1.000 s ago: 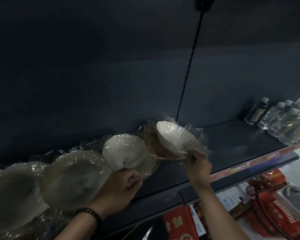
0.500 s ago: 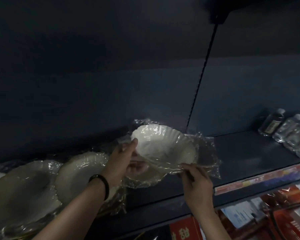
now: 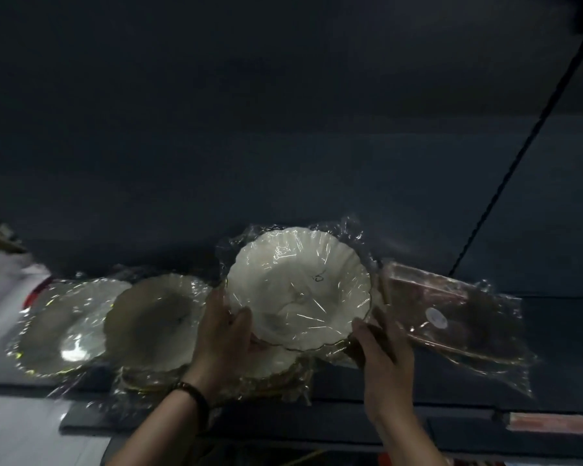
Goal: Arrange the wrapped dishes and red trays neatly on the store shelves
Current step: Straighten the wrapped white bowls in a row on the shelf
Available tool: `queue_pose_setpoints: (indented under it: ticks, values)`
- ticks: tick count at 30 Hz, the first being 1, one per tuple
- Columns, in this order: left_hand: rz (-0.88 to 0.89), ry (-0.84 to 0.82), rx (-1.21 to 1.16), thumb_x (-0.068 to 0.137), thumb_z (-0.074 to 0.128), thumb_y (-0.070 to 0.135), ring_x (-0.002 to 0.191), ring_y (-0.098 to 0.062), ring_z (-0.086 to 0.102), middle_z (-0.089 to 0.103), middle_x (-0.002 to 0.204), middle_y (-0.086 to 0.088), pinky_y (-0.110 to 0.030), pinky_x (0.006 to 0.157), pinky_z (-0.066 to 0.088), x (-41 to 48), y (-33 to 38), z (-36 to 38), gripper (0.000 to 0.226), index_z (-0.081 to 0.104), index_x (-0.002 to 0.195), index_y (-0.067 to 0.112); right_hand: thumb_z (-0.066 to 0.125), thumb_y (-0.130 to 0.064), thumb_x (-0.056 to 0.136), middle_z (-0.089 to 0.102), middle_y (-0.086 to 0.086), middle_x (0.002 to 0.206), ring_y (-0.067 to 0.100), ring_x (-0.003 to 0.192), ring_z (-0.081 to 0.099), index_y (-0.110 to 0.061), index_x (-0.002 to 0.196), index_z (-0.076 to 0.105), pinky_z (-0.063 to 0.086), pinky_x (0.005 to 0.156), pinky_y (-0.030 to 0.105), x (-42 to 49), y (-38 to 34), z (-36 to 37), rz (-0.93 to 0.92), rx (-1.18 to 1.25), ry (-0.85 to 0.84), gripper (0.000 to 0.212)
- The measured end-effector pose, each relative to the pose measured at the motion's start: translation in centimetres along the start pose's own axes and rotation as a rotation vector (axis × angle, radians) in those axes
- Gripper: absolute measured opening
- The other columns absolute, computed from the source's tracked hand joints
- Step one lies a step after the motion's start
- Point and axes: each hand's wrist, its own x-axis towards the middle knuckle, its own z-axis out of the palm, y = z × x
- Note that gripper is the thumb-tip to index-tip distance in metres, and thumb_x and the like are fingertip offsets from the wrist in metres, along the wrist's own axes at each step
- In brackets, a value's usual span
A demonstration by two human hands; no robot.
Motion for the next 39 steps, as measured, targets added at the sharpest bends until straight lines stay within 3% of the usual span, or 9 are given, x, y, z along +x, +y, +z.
queue_pose_setpoints:
  ticks: [3, 6, 9, 13, 17, 25, 30, 33, 39]
  values:
    - [-0.035, 0.081, -0.1, 0.095, 0.064, 0.016, 0.092, -0.045, 0.078, 0.076, 0.108, -0.022, -0.058, 0.067, 0.066, -0.9, -2.3, -4.3, 0.038, 0.059, 0.132, 0.01, 0.073, -0.004, 0.094, 0.078, -0.012, 0.097, 0.006, 0.093, 0.076, -0.018, 0.124, 0.073, 0.057, 0.071, 0.013, -0.3, 0.8, 2.8, 0.0, -0.079, -0.064, 0.033]
    - [-0.032, 0.188, -0.088, 0.091, 0.073, 0.016, 0.092, -0.041, 0.078, 0.077, 0.103, -0.016, -0.052, 0.07, 0.066, -1.2, -3.9, -8.1, 0.037, 0.059, 0.126, 0.014, 0.074, -0.001, 0.093, 0.076, 0.01, 0.105, 0.016, 0.086, 0.077, -0.02, 0.124, 0.076, 0.06, 0.071, 0.018, -1.2, 2.7, 6.1, 0.036, -0.141, -0.141, 0.036]
    - [-0.048, 0.239, 0.022, 0.095, 0.073, 0.012, 0.101, -0.028, 0.076, 0.076, 0.115, -0.008, -0.044, 0.085, 0.062, -0.9, -5.3, -12.4, 0.045, 0.055, 0.134, 0.027, 0.075, 0.004, 0.091, 0.076, 0.006, 0.1, 0.018, 0.082, 0.074, -0.019, 0.118, 0.078, 0.063, 0.071, 0.025, -2.8, 5.2, 9.7, 0.066, -0.172, -0.157, 0.036]
    - [-0.134, 0.329, -0.07, 0.102, 0.066, 0.014, 0.096, -0.023, 0.076, 0.078, 0.108, -0.003, -0.031, 0.076, 0.061, -1.0, -5.5, -18.5, 0.04, 0.057, 0.13, 0.041, 0.08, -0.002, 0.088, 0.079, 0.008, 0.096, 0.02, 0.076, 0.078, -0.025, 0.117, 0.079, 0.064, 0.075, 0.037, -6.1, 8.4, 15.0, 0.081, -0.292, -0.191, 0.037]
    - [-0.266, 0.439, -0.104, 0.085, 0.072, 0.044, 0.086, -0.025, 0.075, 0.076, 0.104, -0.001, -0.046, 0.079, 0.062, -1.2, -6.6, -25.8, 0.037, 0.06, 0.119, 0.048, 0.081, 0.0, 0.085, 0.078, -0.001, 0.081, 0.01, 0.064, 0.074, -0.028, 0.113, 0.079, 0.059, 0.062, 0.023, -9.3, 11.5, 21.5, 0.052, -0.38, -0.195, 0.039]
    - [-0.326, 0.487, -0.073, 0.075, 0.064, 0.026, 0.087, -0.037, 0.078, 0.082, 0.09, -0.004, -0.06, 0.082, 0.065, 0.7, -12.1, -40.3, 0.031, 0.08, 0.101, 0.034, 0.078, -0.013, 0.085, 0.078, -0.01, 0.089, 0.009, 0.083, 0.076, -0.033, 0.118, 0.074, 0.062, 0.078, 0.035, -15.2, 18.4, 34.2, 0.074, -0.591, -0.362, 0.038]
    - [-0.343, 0.502, -0.128, 0.092, 0.07, 0.003, 0.072, -0.029, 0.073, 0.08, 0.082, -0.008, -0.046, 0.076, 0.064, 3.9, -16.0, -46.5, 0.026, 0.08, 0.107, 0.021, 0.074, -0.017, 0.09, 0.076, -0.01, 0.107, -0.002, 0.092, 0.072, -0.027, 0.132, 0.065, 0.057, 0.084, 0.022, -18.0, 21.4, 40.2, 0.086, -0.619, -0.466, 0.044]
    - [-0.393, 0.503, -0.142, 0.079, 0.073, 0.015, 0.068, -0.026, 0.069, 0.079, 0.082, -0.011, -0.045, 0.074, 0.06, 6.0, -17.5, -48.6, 0.038, 0.076, 0.116, 0.017, 0.071, -0.019, 0.091, 0.071, -0.012, 0.12, 0.003, 0.105, 0.071, -0.028, 0.135, 0.06, 0.055, 0.083, 0.014, -19.0, 22.5, 42.4, 0.142, -0.66, -0.53, 0.046]
    - [-0.422, 0.462, -0.008, 0.061, 0.069, 0.036, 0.072, -0.032, 0.075, 0.078, 0.076, -0.004, -0.06, 0.075, 0.065, 10.8, -23.3, -47.9, 0.03, 0.077, 0.088, 0.022, 0.065, -0.06, 0.075, 0.052, -0.006, 0.149, 0.021, 0.136, 0.051, -0.034, 0.152, 0.036, 0.049, 0.107, 0.052, -18.0, 26.4, 42.4, 0.112, -1.028, -0.463, 0.085]
